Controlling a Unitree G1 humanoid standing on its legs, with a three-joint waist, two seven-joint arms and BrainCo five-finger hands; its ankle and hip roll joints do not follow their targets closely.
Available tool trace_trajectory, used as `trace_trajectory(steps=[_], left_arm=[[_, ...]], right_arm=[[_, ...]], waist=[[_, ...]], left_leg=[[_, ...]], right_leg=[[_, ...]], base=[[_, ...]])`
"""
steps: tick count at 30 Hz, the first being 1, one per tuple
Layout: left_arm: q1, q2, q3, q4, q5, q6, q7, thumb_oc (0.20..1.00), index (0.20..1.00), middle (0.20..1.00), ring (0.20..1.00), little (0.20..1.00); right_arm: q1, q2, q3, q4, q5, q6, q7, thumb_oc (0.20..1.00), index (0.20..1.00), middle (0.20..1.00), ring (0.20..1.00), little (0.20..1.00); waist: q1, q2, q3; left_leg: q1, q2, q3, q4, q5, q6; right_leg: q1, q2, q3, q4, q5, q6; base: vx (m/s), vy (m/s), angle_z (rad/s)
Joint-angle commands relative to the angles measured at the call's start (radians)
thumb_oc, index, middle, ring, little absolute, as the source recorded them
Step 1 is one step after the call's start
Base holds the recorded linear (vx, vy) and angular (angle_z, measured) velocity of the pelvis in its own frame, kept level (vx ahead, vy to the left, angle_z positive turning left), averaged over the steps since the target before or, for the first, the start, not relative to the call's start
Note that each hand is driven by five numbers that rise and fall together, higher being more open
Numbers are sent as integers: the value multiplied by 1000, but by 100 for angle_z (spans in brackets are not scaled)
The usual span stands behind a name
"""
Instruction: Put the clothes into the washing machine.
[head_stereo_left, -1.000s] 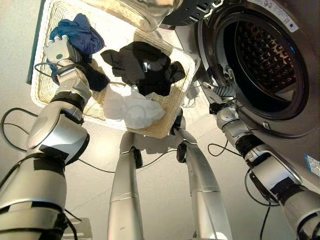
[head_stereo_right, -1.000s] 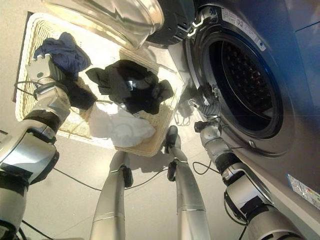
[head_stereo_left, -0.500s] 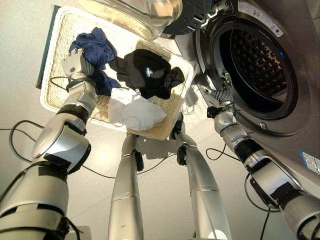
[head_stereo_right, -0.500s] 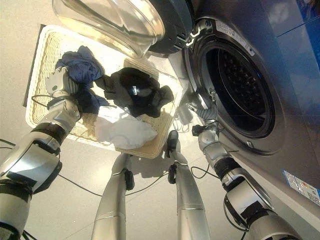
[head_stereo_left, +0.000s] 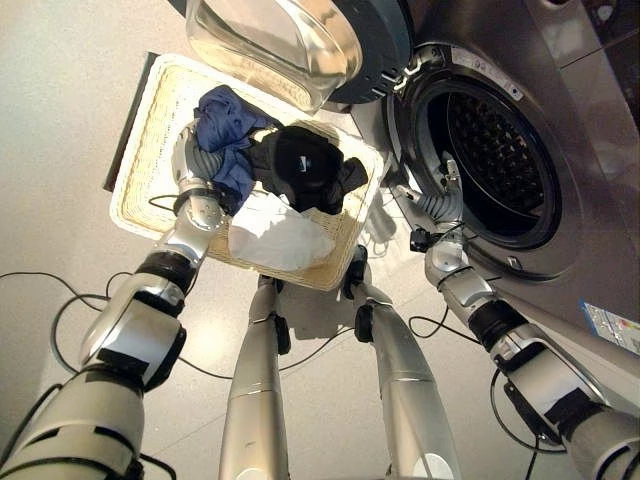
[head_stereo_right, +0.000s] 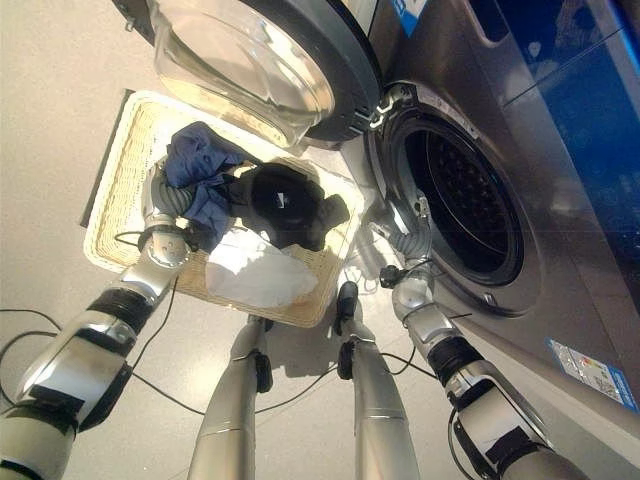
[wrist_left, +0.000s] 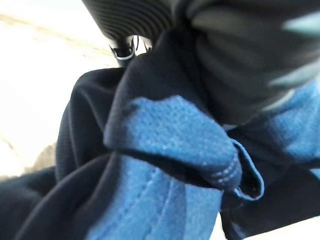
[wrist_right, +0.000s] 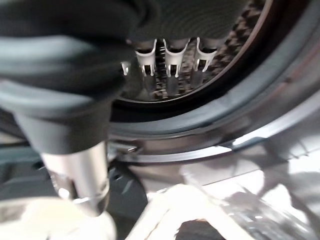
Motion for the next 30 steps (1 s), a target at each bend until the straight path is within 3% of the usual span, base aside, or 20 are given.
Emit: trace_trajectory(steps=[1, 9, 12, 13, 17, 18, 23, 27, 28, 30], left_arm=[[21, -37, 58, -56, -65, -126, 25, 200, 200, 200, 200, 200], [142, -87, 122, -245, -92, -240, -26, 200, 200, 200, 200, 200], [156, -94, 131, -280, -110, -255, -48, 200, 200, 200, 200, 200], [181, -103, 140, -340, -151, -264, -95, 200, 200, 200, 200, 200], [194, -130, 139, -433, -230, -251, -217, 200, 200, 200, 200, 200], [194, -140, 137, -469, -284, -234, -289, 200, 200, 200, 200, 200], [189, -169, 118, -522, -387, -182, -412, 200, 200, 200, 200, 200], [188, -169, 118, -522, -388, -182, -413, 200, 200, 200, 200, 200], [169, -196, 95, -528, -493, -127, -508, 200, 200, 200, 200, 200], [164, -204, 89, -522, -522, -118, -534, 200, 200, 200, 200, 200]], right_arm=[[19, -47, 1, -110, -202, 14, 27, 1000, 1000, 1000, 1000, 1000], [16, -98, 15, -173, -326, -12, 127, 1000, 1000, 1000, 1000, 1000], [9, -105, 18, -184, -343, -14, 143, 1000, 1000, 1000, 1000, 1000], [3, -113, 24, -198, -366, -13, 172, 1000, 1000, 1000, 1000, 1000], [-37, -125, 44, -204, -376, -5, 240, 1000, 1000, 1000, 1000, 1000], [-68, -127, 53, -197, -366, -1, 266, 1000, 1000, 1000, 1000, 1000], [-137, -118, 72, -182, -360, 23, 335, 1000, 1000, 1000, 1000, 1000], [-137, -118, 73, -181, -359, 23, 336, 1000, 1000, 1000, 1000, 1000], [-221, -90, 108, -151, -262, 93, 440, 1000, 1000, 1000, 1000, 1000], [-235, -74, 113, -140, -237, 106, 463, 1000, 1000, 1000, 1000, 1000]], waist=[[34, 25, -18], [72, 40, -18], [78, 43, -18], [87, 45, -18], [100, 51, -18], [108, 56, -18], [121, 64, -18], [121, 64, -18], [130, 78, -18], [130, 82, -18]], left_leg=[[47, -94, -19, 12, -87, -5], [91, -108, -39, 1, -98, 10], [88, -112, -43, 1, -95, 11], [100, -116, -48, 2, -101, 14], [101, -124, -58, 10, -104, 19], [105, -128, -59, 12, -105, 22], [107, -136, -68, 24, -108, 27], [107, -136, -68, 24, -108, 27], [120, -146, -78, 25, -104, 31], [126, -149, -80, 24, -103, 32]], right_leg=[[54, 24, -17, -62, 39, 105], [99, 1, -54, -60, 27, 113], [100, -1, -61, -66, 32, 111], [113, -6, -68, -63, 23, 112], [119, -16, -76, -60, 22, 111], [122, -20, -81, -57, 21, 110], [126, -28, -89, -45, 20, 110], [126, -28, -89, -45, 20, 111], [137, -33, -90, -48, 27, 110], [141, -33, -88, -52, 29, 110]], base=[[4, -55, 8], [15, -67, 13], [-2, -32, 4], [0, -62, 6], [-2, -70, 17], [-11, -59, 9], [-14, -52, 9], [-8, -16, 4], [-33, -66, 1], [-24, -41, 4]])
